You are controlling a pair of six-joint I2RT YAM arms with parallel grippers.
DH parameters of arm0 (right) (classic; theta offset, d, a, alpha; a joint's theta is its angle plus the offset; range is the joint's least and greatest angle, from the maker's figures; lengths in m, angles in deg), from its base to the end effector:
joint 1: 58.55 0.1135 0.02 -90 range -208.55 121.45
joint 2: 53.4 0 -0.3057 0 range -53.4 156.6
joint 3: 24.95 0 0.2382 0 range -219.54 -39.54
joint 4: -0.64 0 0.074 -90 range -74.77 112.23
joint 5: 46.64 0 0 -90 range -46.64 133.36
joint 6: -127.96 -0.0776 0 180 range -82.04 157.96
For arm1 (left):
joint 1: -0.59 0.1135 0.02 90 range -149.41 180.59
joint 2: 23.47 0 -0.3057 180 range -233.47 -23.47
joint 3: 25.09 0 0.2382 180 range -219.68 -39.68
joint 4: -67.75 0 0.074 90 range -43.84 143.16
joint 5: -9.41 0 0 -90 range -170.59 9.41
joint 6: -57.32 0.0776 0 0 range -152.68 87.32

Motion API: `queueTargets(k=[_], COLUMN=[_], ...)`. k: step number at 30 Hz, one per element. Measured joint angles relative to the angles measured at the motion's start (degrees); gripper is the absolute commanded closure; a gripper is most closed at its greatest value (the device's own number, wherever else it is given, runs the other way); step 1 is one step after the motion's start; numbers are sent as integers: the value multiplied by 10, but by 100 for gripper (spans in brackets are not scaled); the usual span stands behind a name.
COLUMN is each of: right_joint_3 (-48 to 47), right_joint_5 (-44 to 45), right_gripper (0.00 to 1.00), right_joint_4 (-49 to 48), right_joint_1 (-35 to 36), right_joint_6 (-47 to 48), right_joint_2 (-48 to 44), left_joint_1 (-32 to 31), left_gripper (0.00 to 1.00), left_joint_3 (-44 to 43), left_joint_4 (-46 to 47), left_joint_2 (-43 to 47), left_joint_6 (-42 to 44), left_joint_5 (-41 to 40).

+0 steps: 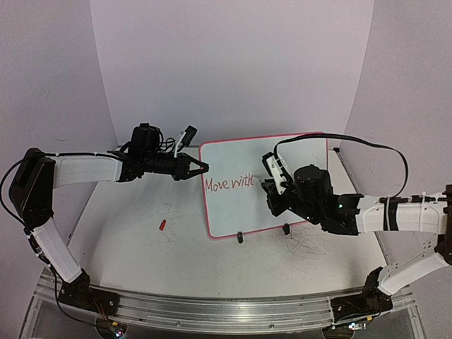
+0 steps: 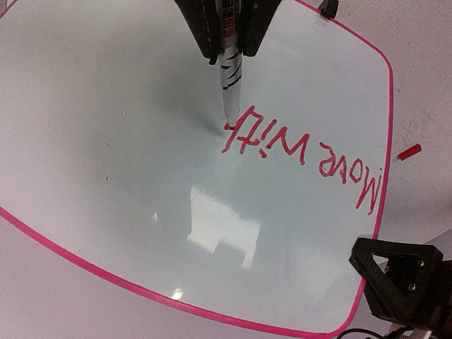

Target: Write a sentence on the whiteboard

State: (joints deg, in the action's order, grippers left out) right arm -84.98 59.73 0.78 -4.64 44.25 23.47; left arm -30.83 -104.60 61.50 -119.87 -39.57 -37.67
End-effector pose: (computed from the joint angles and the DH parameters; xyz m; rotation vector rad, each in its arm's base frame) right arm 0.2065 0.2461 0.2988 -0.7597 1.7046 0.3104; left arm 0.3158 -0.2548 0.2967 0.9225 1.8252 -1.1638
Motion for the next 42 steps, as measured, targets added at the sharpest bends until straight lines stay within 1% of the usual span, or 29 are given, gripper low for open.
queueTargets(k=[3, 7, 17, 24, 42], right_joint_3=[23, 29, 28, 24, 23], right_joint_5=[12, 21, 9, 0, -6], right_gripper=[100, 100, 100, 100, 100], right_joint_4=[-8, -17, -23, -27, -43], right_joint_1=[-2, -6, -18, -18, -18], right_joint_6=[-3, -5, -18, -20, -21], right_joint_2=[-20, -29, -27, -4, -3], left_joint_1=[0, 0, -1, -1, -1], left_gripper=[100, 100, 100, 100, 100], left_joint_3=[0, 0, -4, -5, -5], left_joint_4=[0, 0, -8, -9, -9], left_joint_2=[0, 0, 0, 0, 0], left_joint_6=[0, 0, -4, -4, -5], left_joint_5=[0, 0, 0, 0, 0])
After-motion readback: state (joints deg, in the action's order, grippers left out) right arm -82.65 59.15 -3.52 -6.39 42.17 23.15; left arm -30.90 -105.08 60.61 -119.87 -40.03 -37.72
